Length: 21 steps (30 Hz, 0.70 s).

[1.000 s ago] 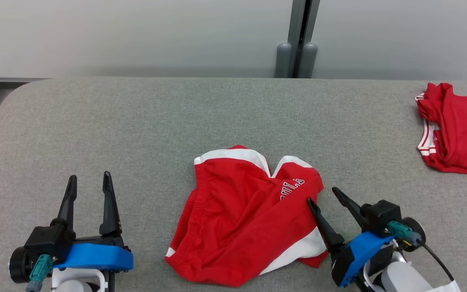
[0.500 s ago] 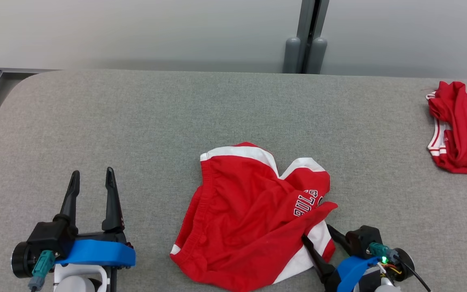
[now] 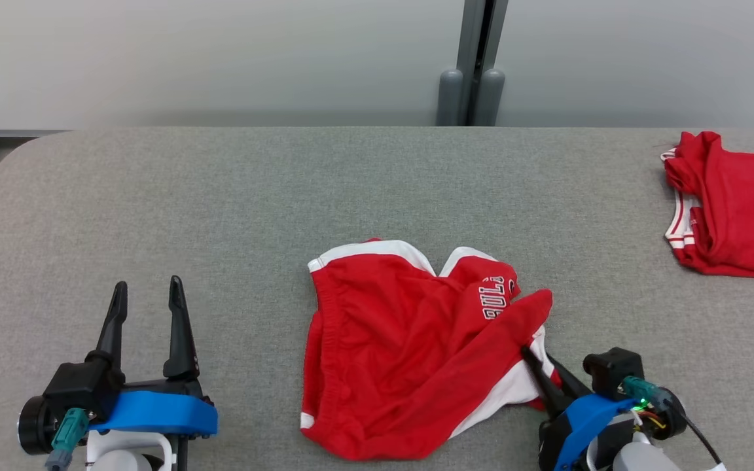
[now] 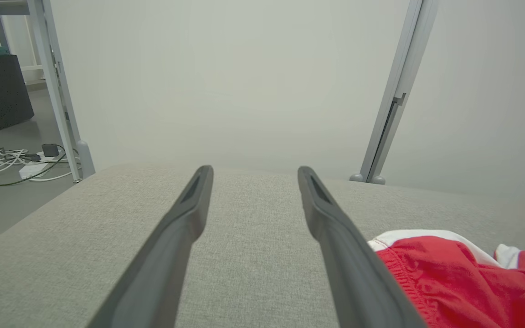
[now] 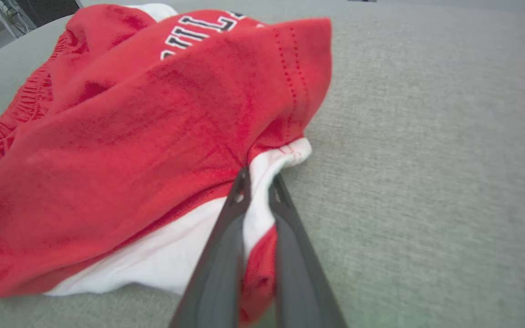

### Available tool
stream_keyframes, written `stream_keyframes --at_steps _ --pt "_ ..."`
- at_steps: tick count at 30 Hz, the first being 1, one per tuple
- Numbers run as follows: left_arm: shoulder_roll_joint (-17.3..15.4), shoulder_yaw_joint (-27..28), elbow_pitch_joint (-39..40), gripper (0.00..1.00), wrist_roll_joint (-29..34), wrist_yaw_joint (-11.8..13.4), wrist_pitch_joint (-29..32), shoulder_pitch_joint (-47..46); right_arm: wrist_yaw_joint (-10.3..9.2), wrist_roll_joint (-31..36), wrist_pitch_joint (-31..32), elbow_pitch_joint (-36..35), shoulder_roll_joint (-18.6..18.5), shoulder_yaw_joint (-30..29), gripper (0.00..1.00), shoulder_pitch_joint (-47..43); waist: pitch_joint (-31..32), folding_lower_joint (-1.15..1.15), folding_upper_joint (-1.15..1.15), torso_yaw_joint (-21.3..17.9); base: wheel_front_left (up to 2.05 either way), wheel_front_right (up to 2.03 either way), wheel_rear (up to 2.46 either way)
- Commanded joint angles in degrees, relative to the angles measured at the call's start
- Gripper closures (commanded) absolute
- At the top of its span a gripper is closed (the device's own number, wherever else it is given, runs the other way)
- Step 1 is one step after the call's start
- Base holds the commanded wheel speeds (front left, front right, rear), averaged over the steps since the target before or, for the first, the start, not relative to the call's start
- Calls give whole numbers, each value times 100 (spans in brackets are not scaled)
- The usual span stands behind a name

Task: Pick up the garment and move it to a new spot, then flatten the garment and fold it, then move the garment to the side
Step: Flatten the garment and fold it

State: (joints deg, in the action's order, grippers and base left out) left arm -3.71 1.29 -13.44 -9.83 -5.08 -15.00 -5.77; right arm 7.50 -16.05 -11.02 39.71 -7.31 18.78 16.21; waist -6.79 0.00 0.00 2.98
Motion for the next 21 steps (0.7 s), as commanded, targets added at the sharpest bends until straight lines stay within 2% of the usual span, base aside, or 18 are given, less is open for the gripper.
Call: stream_keyframes --at_steps 1,6,11,12,13,14,21 --pt "-12 9 -8 0 24 -10 -24 56 -1 50 -81 -106 -37 -142 100 -18 57 0 0 -64 0 0 0" --pt "4 -11 -13 0 -3 -9 -24 104 0 217 -163 -632 -22 -689 100 -435 114 0 0 -218 0 0 0" --pt "20 -30 16 0 -27 7 -25 148 0 443 34 -1302 72 -1203 100 -1002 111 0 0 -345 0 0 0" --pt "23 -29 22 0 -31 10 -24 151 0 477 92 -1414 91 -1299 89 -1101 108 0 0 -367 0 0 0" --pt "26 -33 25 0 -32 9 -24 148 0 521 135 -1529 111 -1365 63 -1180 103 0 0 -385 0 0 0" --pt "27 -38 23 0 -30 2 -24 141 0 550 188 -1624 135 -1435 0 -1256 99 0 0 -395 0 0 0" --pt "29 -57 8 0 13 -32 -24 106 0 711 215 -2194 280 -1771 0 -1445 113 0 0 -413 0 0 0"
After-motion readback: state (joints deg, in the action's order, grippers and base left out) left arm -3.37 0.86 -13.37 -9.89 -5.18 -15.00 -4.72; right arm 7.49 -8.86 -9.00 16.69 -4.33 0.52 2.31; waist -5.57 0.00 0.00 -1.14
